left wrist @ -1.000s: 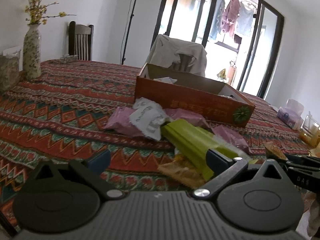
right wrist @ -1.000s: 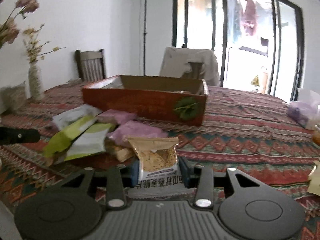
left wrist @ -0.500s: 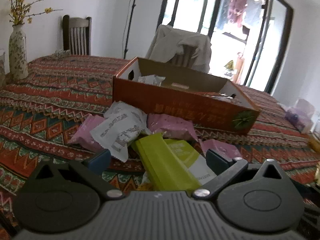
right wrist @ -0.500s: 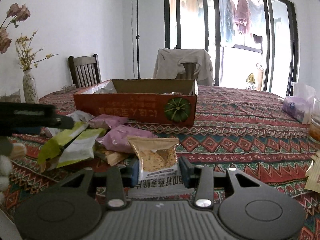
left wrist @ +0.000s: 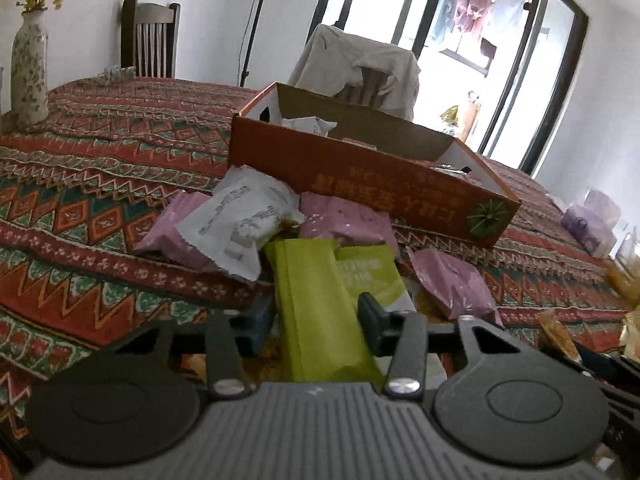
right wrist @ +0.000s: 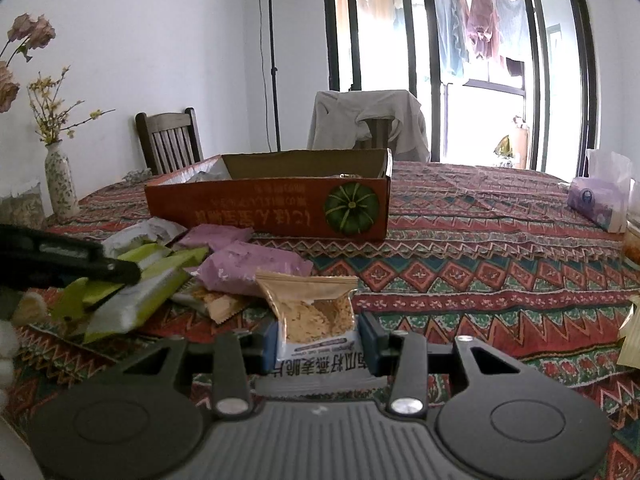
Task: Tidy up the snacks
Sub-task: 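Grasp the green bar packet with the left gripper while right holds the cracker bag, then carry both held packets into the cardboard box and open both grippers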
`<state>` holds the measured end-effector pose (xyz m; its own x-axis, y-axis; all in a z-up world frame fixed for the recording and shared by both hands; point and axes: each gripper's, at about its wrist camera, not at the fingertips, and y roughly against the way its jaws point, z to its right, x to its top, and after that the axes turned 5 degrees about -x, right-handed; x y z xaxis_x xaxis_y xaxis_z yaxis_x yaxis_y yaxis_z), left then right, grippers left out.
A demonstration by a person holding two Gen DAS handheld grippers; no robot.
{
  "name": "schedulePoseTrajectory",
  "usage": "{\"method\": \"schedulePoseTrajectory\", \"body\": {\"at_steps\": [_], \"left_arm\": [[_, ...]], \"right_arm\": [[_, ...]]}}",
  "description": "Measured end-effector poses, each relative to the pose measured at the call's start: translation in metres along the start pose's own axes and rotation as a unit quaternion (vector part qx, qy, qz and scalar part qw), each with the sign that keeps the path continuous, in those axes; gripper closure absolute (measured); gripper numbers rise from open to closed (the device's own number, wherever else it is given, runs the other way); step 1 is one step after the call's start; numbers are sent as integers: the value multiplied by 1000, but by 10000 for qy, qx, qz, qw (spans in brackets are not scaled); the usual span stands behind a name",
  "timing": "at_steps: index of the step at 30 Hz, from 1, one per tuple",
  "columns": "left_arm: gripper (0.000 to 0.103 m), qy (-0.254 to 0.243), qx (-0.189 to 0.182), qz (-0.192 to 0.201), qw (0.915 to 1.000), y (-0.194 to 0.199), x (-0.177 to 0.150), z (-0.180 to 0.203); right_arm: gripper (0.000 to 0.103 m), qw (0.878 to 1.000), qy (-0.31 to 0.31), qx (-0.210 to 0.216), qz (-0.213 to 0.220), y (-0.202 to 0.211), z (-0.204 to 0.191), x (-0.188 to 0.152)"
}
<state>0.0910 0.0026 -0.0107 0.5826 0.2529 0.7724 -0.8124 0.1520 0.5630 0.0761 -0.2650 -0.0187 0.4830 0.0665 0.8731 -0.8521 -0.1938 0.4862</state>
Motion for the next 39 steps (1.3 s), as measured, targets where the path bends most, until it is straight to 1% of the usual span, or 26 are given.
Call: {"method": "schedulePoseTrajectory", "body": {"at_steps": [5, 15, 22, 27, 31, 39], "left_arm": [[67, -33, -82, 55, 9999, 7, -1, -9], [68, -380, -119, 410, 9984, 32, 0, -2], [68, -450, -180, 614, 9969, 39, 9, 3], [68, -537, -217, 811, 9950, 38, 22, 12], [68, -587, -236, 952, 9934, 33, 37, 19], [68, -787, -242, 1224, 9891, 17, 75, 33]], "right_arm": [[62, 10000, 19, 23, 0, 0, -2, 1], [62, 10000, 58, 19, 47, 4, -5, 2], [62, 9998, 91, 58, 168, 5, -9, 9], [62, 9994, 122, 90, 322, -1, -14, 23], [62, 9983, 198, 128, 528, -8, -19, 40], [62, 9959, 275, 77, 860, -32, -27, 89]]}}
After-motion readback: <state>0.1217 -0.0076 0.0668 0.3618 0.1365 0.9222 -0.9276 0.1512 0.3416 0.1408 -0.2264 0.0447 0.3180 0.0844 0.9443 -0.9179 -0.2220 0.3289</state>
